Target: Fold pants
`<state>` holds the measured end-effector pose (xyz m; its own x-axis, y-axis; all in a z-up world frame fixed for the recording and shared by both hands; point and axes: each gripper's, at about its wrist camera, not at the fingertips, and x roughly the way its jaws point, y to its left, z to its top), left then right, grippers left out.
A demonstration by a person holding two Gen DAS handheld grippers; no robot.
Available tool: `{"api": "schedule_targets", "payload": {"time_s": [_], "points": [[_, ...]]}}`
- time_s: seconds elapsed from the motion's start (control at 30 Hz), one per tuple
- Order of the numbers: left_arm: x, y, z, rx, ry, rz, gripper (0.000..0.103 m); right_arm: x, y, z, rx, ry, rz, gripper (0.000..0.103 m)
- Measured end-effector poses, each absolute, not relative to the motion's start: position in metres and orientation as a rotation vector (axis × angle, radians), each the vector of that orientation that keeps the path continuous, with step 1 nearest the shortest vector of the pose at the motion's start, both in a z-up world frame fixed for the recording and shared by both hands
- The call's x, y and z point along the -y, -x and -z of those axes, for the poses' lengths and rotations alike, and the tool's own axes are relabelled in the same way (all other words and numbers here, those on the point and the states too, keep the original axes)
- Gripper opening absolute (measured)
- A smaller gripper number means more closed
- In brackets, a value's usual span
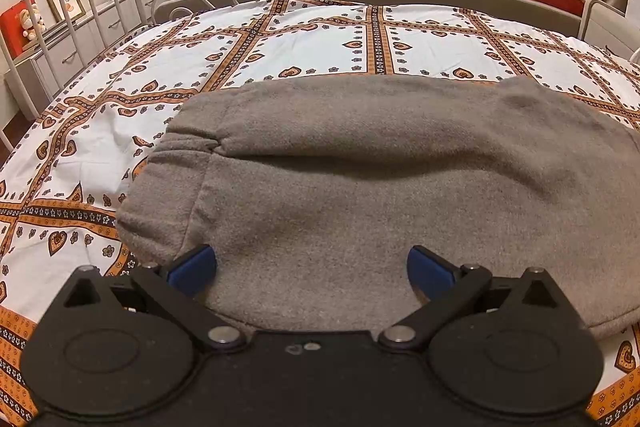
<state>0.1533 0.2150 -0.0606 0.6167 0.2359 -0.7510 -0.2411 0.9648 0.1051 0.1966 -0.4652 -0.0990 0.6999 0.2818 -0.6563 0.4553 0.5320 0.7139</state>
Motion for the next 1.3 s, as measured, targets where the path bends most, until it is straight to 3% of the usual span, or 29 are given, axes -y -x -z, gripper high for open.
{"api": "schedule_targets", "payload": {"time_s": [0.13,0.17,0.27,0.3,0.43,0.77,0.97,1.13,1.3], "points": [[-0.215,-0.152,0.06,-0.863,0.006,-0.269,0.097,0.469,-0.189,0.096,-0.813,-1.028,0.113,0.005],[-0.215,-0.151,0.06,-0.863,0.005,-0.268,0.097,0.473,-0.182,0.093,-0.801,-1.034,0.125,0.009],[-0.215,-0.152,0.06,-0.863,0.005,-0.266,0.097,0.486,-0.168,0.091,-0.742,-1.081,0.167,0.034],[-0.215,-0.152,0.06,-0.863,0.005,-0.267,0.097,0.493,-0.162,0.091,-0.71,-1.106,0.193,0.035],[-0.215,-0.153,0.061,-0.865,0.006,-0.275,0.097,0.511,-0.145,0.097,-0.692,-1.185,0.242,0.035],[-0.212,-0.158,0.061,-0.87,0.004,-0.287,0.097,0.492,-0.16,0.097,-0.792,-1.024,0.188,0.034],[-0.215,-0.155,0.055,-0.827,0.021,-0.29,0.096,0.494,-0.153,0.09,-0.667,-1.07,0.17,0.027],[-0.239,-0.141,0.037,-0.723,0.156,-0.352,0.073,0.483,-0.161,0.094,-0.724,-1.071,0.133,0.028],[-0.263,-0.106,0.015,-0.568,0.267,-0.469,0.082,0.473,-0.162,0.087,-0.701,-1.082,0.114,0.028]]}}
